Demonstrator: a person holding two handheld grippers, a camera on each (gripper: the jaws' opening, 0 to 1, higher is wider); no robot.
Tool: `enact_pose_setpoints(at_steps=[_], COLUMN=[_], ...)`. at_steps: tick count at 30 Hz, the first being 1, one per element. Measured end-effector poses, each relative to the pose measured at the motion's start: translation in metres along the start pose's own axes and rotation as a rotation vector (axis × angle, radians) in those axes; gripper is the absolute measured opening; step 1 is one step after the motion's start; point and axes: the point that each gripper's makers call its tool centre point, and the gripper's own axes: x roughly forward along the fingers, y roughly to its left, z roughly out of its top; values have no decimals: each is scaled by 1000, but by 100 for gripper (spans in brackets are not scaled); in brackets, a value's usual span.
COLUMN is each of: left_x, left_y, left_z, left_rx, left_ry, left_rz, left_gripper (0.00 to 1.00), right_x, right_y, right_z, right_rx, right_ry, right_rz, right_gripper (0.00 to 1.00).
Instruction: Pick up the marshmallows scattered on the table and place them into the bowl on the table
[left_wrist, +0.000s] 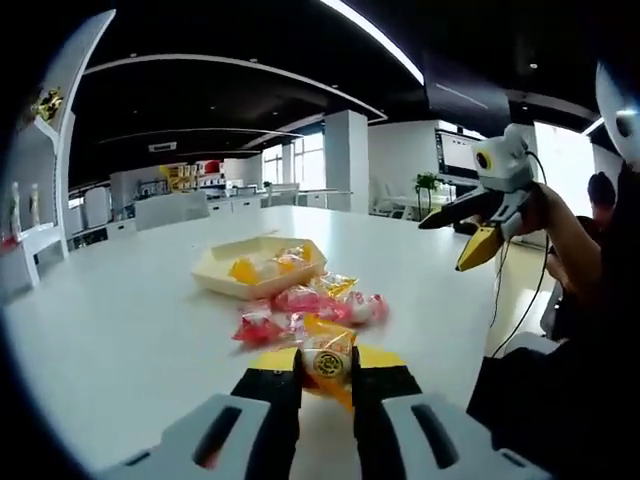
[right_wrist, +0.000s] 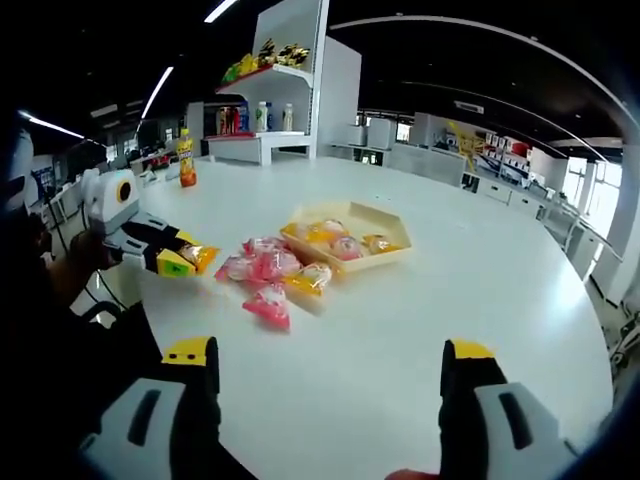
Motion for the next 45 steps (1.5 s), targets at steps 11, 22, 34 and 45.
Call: enact_pose_setpoints(at_steps=[11, 22, 34, 45], left_x=[-6, -8, -3, 7], left_y=[10, 25, 36, 59], left_z=[6, 24, 40, 68], left_rx=[25, 59, 28, 64], left_ry=[4, -18, -22, -56], left_rz=[18, 70, 86, 97], left_gripper=[19, 19, 19, 19], right_x=[-3, -11, -19, -22], right_y=[2, -3, -5, -2], right_z=[4, 3, 10, 15], right_rx=[-17, -18, -25, -20], right_ry=[2, -1, -29, -41], right_rz=[-1, -20, -26, -16], right_gripper=[88, 88, 88, 89])
